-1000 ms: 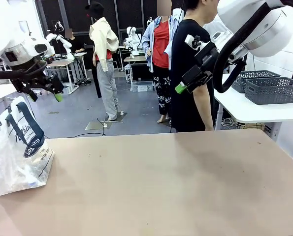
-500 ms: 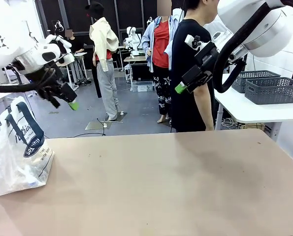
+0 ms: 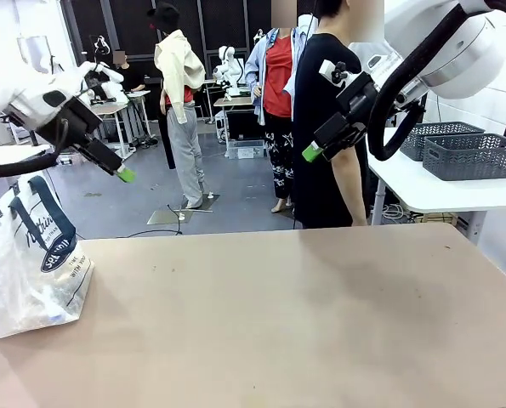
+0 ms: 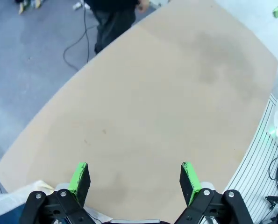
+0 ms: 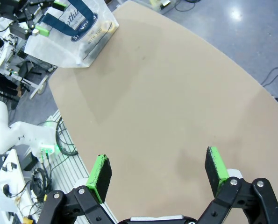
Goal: Transfer purchased items from the store into the shopping bag.
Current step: Move the Reusable shopping bag to the right side of the table.
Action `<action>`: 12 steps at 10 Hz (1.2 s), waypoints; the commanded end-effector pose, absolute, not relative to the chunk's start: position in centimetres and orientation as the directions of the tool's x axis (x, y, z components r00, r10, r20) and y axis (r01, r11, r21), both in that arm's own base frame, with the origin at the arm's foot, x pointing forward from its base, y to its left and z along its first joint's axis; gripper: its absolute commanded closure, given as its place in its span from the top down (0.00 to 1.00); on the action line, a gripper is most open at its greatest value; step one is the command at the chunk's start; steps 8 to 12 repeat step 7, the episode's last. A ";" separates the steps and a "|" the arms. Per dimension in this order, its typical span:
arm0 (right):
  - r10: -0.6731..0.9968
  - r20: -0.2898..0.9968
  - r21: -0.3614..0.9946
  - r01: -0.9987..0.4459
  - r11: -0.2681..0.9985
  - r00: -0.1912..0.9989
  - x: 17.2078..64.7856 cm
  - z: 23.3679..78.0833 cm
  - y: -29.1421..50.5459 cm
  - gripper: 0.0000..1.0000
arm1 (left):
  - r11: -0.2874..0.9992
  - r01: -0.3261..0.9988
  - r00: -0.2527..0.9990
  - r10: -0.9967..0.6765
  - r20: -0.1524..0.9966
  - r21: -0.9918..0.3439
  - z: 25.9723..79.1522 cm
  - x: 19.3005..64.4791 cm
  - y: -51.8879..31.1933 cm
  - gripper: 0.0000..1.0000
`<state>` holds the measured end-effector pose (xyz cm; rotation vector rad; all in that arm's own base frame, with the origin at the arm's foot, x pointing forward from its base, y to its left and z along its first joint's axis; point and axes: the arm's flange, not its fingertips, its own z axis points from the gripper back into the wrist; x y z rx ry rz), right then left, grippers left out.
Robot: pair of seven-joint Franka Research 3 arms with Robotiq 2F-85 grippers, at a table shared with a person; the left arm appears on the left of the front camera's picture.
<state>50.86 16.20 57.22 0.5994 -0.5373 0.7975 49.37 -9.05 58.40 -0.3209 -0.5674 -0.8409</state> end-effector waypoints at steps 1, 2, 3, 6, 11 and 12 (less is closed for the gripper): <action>0.497 0.644 0.289 -0.787 0.545 0.581 50.7 56.9 16.0 1.00 | 0.607 0.793 0.480 -0.581 0.657 -0.043 59.5 49.6 -8.6 1.00; 0.497 0.644 0.289 -0.787 0.545 0.581 50.7 56.9 16.0 1.00 | 0.607 0.793 0.480 -0.576 0.662 -0.047 59.7 49.6 -8.7 1.00; 0.497 0.644 0.289 -0.787 0.545 0.581 50.7 56.9 16.0 1.00 | 0.623 0.781 0.509 -0.600 0.617 -0.040 59.3 49.4 -8.9 1.00; 0.497 0.644 0.289 -0.787 0.545 0.581 50.7 56.9 16.0 1.00 | 0.623 0.781 0.509 -0.600 0.617 -0.040 59.3 49.4 -8.9 1.00; 0.497 0.644 0.289 -0.787 0.545 0.581 50.7 56.9 16.0 1.00 | 0.623 0.781 0.509 -0.600 0.617 -0.040 59.3 49.4 -8.9 1.00; 0.497 0.644 0.289 -0.787 0.545 0.581 50.7 56.9 16.0 1.00 | 0.623 0.781 0.509 -0.600 0.617 -0.040 59.3 49.4 -8.9 1.00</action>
